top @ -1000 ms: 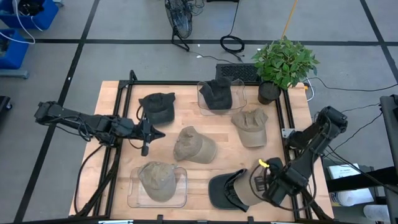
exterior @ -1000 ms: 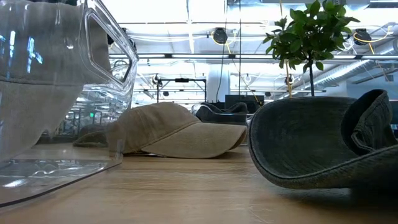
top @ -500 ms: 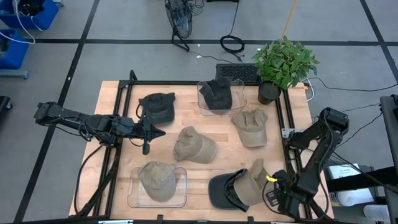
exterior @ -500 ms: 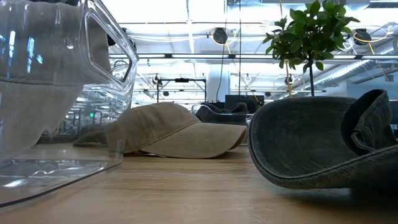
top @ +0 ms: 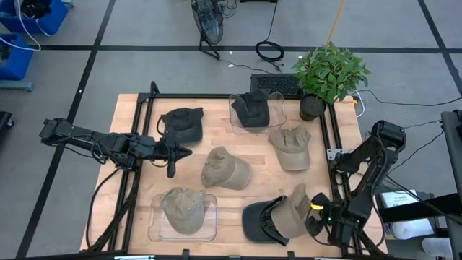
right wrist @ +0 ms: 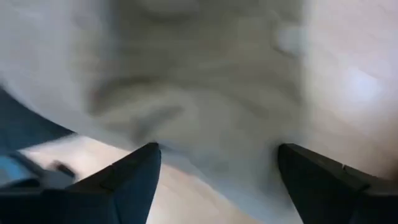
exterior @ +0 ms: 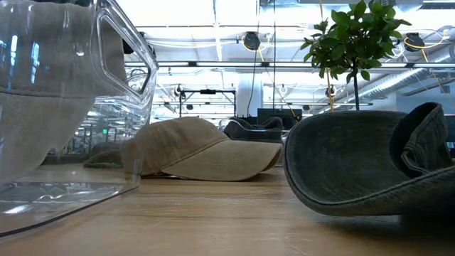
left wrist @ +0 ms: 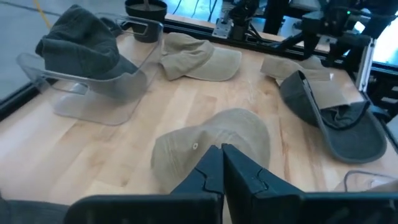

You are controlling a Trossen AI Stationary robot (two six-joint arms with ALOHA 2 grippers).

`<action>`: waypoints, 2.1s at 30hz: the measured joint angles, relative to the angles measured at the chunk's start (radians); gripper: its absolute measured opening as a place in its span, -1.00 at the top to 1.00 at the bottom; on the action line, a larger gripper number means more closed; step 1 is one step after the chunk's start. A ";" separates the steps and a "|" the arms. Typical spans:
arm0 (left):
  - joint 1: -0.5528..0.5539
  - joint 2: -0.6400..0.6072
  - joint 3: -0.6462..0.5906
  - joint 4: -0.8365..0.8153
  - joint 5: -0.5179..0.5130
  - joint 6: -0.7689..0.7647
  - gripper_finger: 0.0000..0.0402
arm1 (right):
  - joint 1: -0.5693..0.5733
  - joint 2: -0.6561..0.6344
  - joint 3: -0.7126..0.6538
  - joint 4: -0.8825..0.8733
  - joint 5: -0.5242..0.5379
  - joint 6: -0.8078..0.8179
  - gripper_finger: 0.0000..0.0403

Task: Pick & Place hat
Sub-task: Put the brown cap into the bottom transparent bin

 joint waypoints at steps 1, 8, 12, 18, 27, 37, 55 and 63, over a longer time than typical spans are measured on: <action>0.000 0.000 0.000 0.000 0.000 -0.012 0.98 | 0.000 0.001 -0.020 0.056 0.014 -0.003 -0.53; 0.000 0.000 0.000 0.008 -0.009 -0.062 0.98 | -0.003 -0.006 -0.231 0.380 0.014 0.061 -0.45; 0.000 0.000 0.000 0.008 -0.009 -0.065 0.95 | -0.008 -0.002 -0.250 0.358 0.014 0.037 -0.17; 0.000 0.000 0.000 0.008 -0.009 -0.052 0.98 | -0.024 -0.003 -0.248 0.347 -0.030 -0.006 0.63; 0.000 0.000 0.000 0.007 -0.009 0.000 0.98 | -0.059 -0.070 -0.124 0.057 -0.043 -0.095 0.90; 0.000 0.000 0.000 0.006 -0.009 0.024 0.98 | -0.143 -0.115 0.214 -0.571 -0.042 -0.277 0.94; 0.000 0.000 0.000 0.007 -0.073 -0.037 0.98 | -0.579 -0.109 0.420 -0.559 0.196 -1.229 0.94; 0.000 0.000 0.000 0.005 -0.066 -0.054 0.98 | -0.680 0.079 0.607 -0.184 0.200 -1.662 0.95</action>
